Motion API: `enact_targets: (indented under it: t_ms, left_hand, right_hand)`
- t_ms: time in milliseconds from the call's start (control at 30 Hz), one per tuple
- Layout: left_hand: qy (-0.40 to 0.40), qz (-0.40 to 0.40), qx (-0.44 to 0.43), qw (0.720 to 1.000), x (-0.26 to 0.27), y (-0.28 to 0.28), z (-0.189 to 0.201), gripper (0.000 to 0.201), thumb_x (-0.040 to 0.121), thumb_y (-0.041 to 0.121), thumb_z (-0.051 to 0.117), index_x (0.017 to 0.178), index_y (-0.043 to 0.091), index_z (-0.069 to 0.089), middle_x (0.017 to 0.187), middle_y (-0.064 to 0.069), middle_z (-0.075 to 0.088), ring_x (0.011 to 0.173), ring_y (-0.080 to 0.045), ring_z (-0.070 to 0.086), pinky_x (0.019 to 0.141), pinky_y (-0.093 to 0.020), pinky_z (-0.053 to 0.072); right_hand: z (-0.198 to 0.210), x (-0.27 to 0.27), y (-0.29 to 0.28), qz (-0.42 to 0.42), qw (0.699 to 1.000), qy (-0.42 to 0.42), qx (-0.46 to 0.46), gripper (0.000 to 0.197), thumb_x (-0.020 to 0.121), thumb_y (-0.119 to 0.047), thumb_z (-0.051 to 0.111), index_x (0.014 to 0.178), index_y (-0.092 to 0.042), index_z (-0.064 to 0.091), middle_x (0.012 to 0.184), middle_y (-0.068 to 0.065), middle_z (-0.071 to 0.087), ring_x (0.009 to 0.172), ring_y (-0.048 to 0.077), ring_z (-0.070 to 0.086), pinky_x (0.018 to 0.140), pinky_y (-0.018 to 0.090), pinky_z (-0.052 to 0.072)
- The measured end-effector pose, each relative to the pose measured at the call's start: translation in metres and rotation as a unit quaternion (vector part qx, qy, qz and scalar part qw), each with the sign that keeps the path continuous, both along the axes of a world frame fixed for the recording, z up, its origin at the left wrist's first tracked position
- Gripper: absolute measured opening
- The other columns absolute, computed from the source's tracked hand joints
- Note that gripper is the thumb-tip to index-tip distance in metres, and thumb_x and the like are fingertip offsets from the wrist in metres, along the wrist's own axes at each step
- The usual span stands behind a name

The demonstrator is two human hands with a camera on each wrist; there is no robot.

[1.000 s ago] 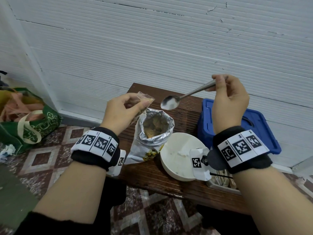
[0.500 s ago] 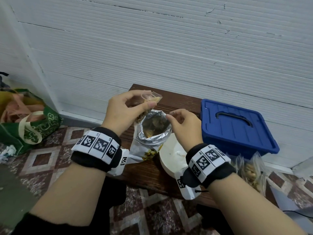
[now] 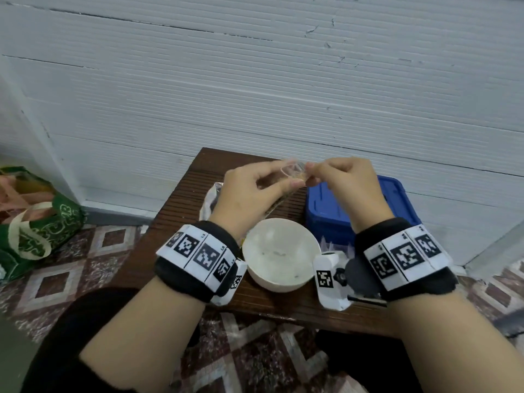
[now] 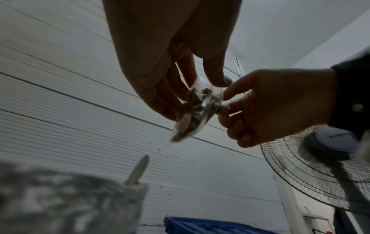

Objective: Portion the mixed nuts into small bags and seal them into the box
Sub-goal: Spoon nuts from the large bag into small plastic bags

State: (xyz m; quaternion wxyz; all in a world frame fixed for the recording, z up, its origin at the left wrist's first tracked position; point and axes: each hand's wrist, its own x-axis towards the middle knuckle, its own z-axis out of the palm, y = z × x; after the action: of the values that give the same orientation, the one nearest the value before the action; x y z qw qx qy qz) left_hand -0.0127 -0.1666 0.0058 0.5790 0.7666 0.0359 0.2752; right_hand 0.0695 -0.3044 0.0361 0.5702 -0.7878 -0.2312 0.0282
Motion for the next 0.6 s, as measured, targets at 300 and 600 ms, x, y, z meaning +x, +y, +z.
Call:
enact_targets:
  t_ms: [300, 600]
  left_hand:
    - [0.084, -0.121, 0.022, 0.989, 0.02, -0.063, -0.045, 0.069, 0.071, 0.022, 0.083, 0.134, 0.022, 0.056, 0.122, 0.01, 0.064, 0.111, 0.006, 0.057, 0.098, -0.016, 0.045]
    - [0.133, -0.13, 0.057, 0.981, 0.038, -0.106, -0.074, 0.046, 0.072, 0.018, 0.082, 0.109, 0.035, 0.061, 0.094, 0.018, 0.067, 0.088, 0.013, 0.058, 0.077, -0.006, 0.043]
  right_hand:
    - [-0.022, 0.004, -0.079, -0.052, 0.996, 0.01, -0.066, 0.023, 0.088, -0.018, 0.064, 0.071, -0.006, 0.074, 0.071, -0.001, 0.072, 0.074, 0.004, 0.065, 0.07, 0.017, 0.048]
    - [-0.043, 0.001, -0.123, -0.072, 0.992, 0.019, -0.103, 0.044, 0.081, -0.048, 0.069, 0.068, -0.006, 0.073, 0.06, 0.011, 0.063, 0.059, 0.012, 0.056, 0.062, 0.024, 0.041]
